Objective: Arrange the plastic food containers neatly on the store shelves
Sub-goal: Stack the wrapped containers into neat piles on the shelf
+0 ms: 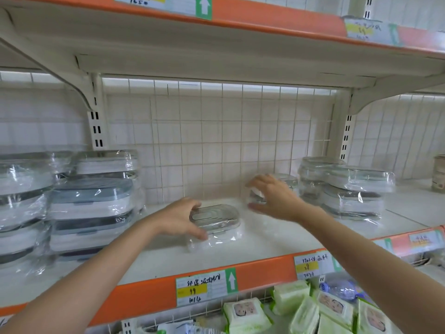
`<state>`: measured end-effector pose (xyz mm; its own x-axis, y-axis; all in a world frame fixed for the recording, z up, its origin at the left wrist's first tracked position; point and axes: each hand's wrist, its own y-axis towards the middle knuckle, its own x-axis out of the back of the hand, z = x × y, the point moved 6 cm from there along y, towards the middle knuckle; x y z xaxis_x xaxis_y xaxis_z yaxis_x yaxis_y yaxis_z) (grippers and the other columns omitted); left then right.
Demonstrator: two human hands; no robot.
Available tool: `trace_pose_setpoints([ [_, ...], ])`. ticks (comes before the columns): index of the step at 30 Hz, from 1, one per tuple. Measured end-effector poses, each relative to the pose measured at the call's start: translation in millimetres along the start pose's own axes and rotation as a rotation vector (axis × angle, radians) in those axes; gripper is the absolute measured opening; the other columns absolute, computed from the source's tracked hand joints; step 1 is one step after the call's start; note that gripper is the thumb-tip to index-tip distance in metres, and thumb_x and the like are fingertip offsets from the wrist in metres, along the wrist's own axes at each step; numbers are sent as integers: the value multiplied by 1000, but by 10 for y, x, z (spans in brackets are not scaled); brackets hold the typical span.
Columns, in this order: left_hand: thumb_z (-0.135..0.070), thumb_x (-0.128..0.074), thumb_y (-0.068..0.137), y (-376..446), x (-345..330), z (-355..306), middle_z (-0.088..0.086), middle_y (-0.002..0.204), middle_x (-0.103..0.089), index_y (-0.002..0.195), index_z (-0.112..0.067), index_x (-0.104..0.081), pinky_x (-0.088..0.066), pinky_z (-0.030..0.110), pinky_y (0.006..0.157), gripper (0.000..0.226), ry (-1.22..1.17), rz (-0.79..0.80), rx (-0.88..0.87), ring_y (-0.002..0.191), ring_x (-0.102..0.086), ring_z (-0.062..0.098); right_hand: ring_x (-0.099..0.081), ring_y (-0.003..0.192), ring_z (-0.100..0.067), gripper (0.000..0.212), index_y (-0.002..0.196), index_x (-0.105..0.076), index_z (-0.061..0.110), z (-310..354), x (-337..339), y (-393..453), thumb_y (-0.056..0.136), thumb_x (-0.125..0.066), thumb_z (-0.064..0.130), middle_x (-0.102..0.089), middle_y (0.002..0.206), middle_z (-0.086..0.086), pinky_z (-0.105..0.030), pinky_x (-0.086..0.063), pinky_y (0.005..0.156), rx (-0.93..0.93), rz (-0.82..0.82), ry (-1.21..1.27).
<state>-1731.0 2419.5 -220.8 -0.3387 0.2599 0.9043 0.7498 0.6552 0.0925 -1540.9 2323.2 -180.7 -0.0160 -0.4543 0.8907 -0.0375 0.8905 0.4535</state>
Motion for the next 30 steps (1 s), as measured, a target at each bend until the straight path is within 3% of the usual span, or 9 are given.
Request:
trace_pose_setpoints([
  [4, -40, -80, 71, -12, 6, 67, -9, 124, -40, 142, -18, -36, -35, 20, 97, 85, 6, 36, 9, 113, -43, 8, -22, 139, -28, 76, 147, -22, 11, -576, -114, 67, 86, -63, 30, -24, 152, -9, -42, -23, 112, -329, 122, -108],
  [8, -33, -79, 74, -68, -54, 95, -9, 128, -39, 138, -22, -38, -33, 17, 91, 77, -126, -19, 2, 113, -42, 6, -31, 129, -25, 64, 138, -34, 16, -712, -228, 18, 85, -64, 35, -37, 140, -4, -37, -28, 105, -352, 26, -306],
  [13, -24, -75, 77, -152, -130, 144, -11, 129, -39, 139, -19, -37, -33, 15, 93, 73, -252, -120, -25, 116, -42, 3, -41, 114, -24, 51, 126, -46, 14, -408, -97, -91, 84, -60, 40, -48, 122, -2, -34, -31, 96, -206, -131, -448],
  [16, -20, -72, 77, -196, -114, 166, -8, 133, -35, 142, -18, -33, -40, 6, 79, 76, -272, -142, -14, 110, -45, 2, -53, 94, -29, 50, 107, -62, 9, -62, 99, -257, 66, -78, 34, -57, 99, -6, -39, -39, 82, 35, -278, -346],
  [18, -25, -69, 72, -222, -93, 175, -7, 134, -34, 143, -20, -29, -44, 10, 74, 82, -308, -138, 20, 101, -48, 0, -56, 84, -29, 47, 96, -64, 9, 140, 152, -391, 59, -82, 32, -57, 90, -6, -39, -41, 75, 161, -293, -303],
  [21, -36, -59, 60, -260, -85, 162, -5, 143, -28, 146, -21, -23, -40, 17, 87, 94, -301, -152, 42, 118, -40, 6, -54, 96, -26, 50, 105, -60, 12, 289, 37, -489, 67, -75, 40, -55, 101, -3, -39, -39, 84, 198, -119, -274],
  [24, -43, -71, 75, -274, -125, 147, -3, 149, -20, 149, -18, -16, -26, 32, 112, 95, -205, -170, 21, 139, -21, 14, -37, 120, -14, 57, 125, -48, 26, 213, -112, -451, 78, -66, 53, -42, 125, 8, -33, -27, 103, 102, 112, -49],
  [27, -54, -67, 79, -281, -141, 139, -3, 154, -15, 150, -17, -14, -16, 34, 117, 96, -84, -229, 7, 143, -14, 13, -18, 137, -17, 83, 144, -29, 30, 29, -159, -398, 75, -72, 47, -27, 146, 5, -43, -19, 114, -136, 274, 323],
  [30, -58, -67, 76, -262, -157, 166, 0, 154, -14, 150, -16, -11, -16, 32, 115, 102, -42, -279, 49, 142, -11, 16, -9, 142, -23, 98, 150, -12, 26, -86, -293, -392, 76, -74, 41, -18, 153, 3, -47, -15, 116, -228, 390, 360],
])
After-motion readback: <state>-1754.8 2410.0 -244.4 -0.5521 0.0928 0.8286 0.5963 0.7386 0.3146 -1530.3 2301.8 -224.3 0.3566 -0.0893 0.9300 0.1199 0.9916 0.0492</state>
